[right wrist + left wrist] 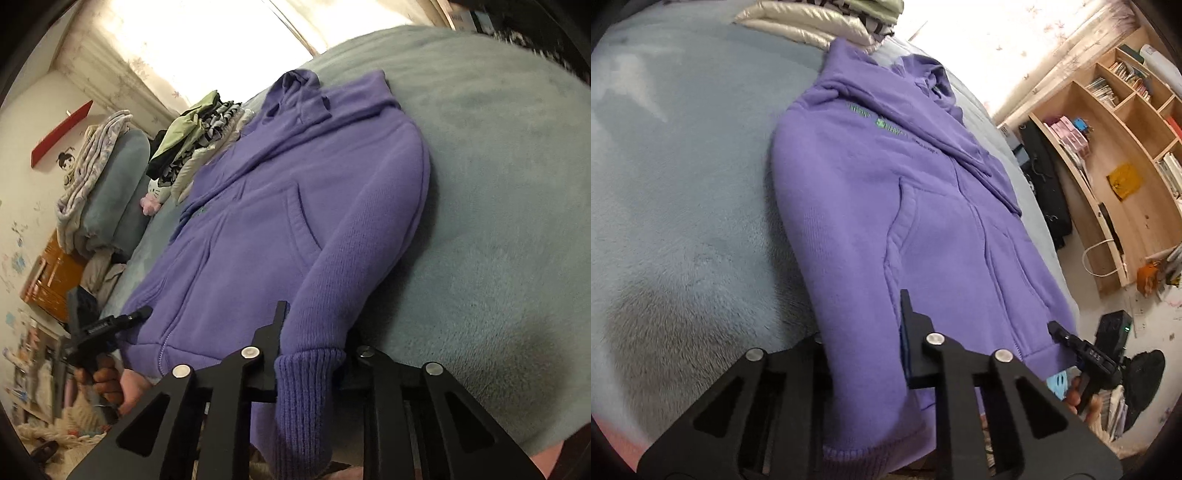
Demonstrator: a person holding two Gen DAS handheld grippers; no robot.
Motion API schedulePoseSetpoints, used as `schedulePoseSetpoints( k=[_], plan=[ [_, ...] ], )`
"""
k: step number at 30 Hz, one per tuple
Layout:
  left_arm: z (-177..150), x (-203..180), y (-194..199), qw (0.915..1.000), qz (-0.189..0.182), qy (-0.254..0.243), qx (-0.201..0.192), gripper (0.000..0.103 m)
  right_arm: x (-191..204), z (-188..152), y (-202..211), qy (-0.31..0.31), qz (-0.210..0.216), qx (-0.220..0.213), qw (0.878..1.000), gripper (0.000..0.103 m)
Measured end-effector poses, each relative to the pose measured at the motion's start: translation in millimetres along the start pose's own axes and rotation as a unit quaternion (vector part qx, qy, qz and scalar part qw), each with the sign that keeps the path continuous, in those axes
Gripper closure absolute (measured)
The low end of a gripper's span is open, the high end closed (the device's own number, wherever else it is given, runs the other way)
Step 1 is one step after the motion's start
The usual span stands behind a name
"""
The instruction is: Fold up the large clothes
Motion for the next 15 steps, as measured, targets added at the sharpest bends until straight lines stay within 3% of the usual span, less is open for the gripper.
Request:
schedulePoseSetpoints(
  k=[5,9,15],
  plan=[
    [1,-16,24,0.9999,0.011,-0.009,-0.007,0.092,17,6,26,0.025,-0.007,-0.007,1.0,0.089],
    [-7,-36,51,0.9986,0.02,-0.048,-0.008,0.092,32,-2,49,0.049,-0.009,0.001,0.999,0.089],
    [-43,-46,90,0.9943,0.032,-0.094,0.038,0.092,58,-38,82,0.09,-0.011,0.05,0.995,0.089]
  ],
)
Point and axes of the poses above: each gripper's, at about its wrist camera, not at the fingertips, and y roughly against the way its jaws point, x to its left, z to its top, the point moved 6 cm from there along -y, roughly the way its jaws point, and after that the axes turned 9 degrees about x, right-handed, at the moved point
